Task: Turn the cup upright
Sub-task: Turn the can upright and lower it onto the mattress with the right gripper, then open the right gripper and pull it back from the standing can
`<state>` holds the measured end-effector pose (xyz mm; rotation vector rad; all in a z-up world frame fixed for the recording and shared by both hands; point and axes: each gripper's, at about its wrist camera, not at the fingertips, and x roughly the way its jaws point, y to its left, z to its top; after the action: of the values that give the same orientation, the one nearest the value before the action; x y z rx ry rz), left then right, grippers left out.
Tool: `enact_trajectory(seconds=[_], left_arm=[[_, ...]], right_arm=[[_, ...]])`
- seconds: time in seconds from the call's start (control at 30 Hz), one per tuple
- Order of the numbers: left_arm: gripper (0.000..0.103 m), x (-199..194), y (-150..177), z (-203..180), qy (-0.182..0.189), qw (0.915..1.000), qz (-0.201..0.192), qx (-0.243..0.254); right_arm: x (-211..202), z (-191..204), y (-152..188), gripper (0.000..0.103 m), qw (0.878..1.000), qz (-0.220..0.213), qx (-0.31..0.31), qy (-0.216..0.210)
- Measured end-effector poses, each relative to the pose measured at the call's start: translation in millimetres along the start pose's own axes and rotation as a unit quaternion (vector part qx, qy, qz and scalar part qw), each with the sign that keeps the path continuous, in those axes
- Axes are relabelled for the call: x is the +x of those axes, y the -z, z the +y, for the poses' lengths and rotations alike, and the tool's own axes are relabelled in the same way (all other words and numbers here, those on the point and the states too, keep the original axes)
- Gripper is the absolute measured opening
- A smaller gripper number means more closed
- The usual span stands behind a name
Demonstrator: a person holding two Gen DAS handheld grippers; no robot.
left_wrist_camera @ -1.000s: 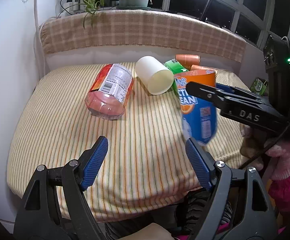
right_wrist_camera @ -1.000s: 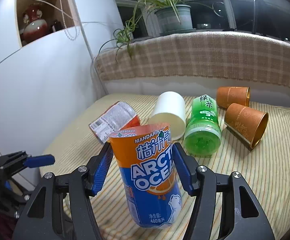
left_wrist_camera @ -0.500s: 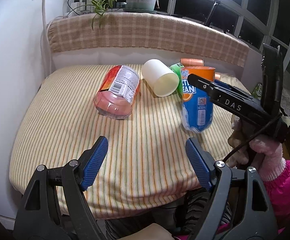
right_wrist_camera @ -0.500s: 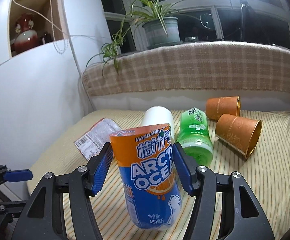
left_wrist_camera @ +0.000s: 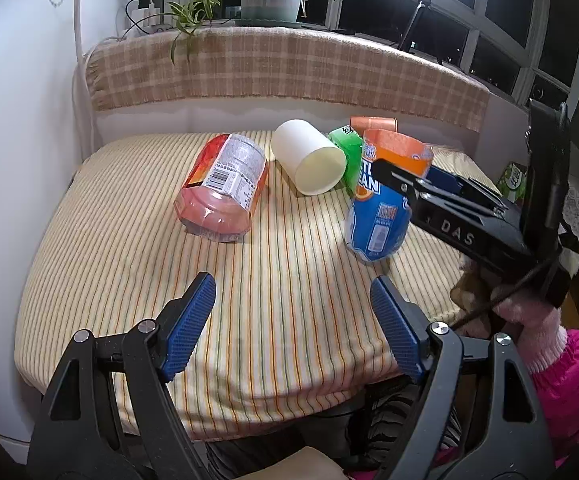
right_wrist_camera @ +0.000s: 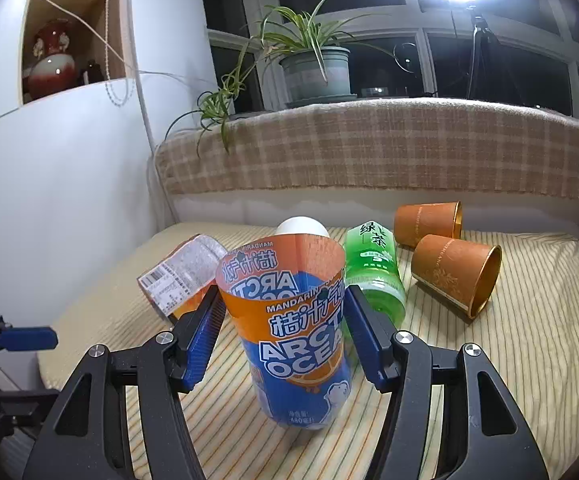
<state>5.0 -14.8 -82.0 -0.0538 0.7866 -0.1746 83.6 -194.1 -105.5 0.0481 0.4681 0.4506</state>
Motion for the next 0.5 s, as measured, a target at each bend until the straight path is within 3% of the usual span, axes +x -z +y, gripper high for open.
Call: enact_trajectory(seconds=[0.5], left_arm=[[0.082, -15, -8, -2, -0.002, 0.9986, -0.052, -0.001]], right_arm=[[-11, 6, 5, 0.065, 1.000, 0.009, -0.009, 0.010]])
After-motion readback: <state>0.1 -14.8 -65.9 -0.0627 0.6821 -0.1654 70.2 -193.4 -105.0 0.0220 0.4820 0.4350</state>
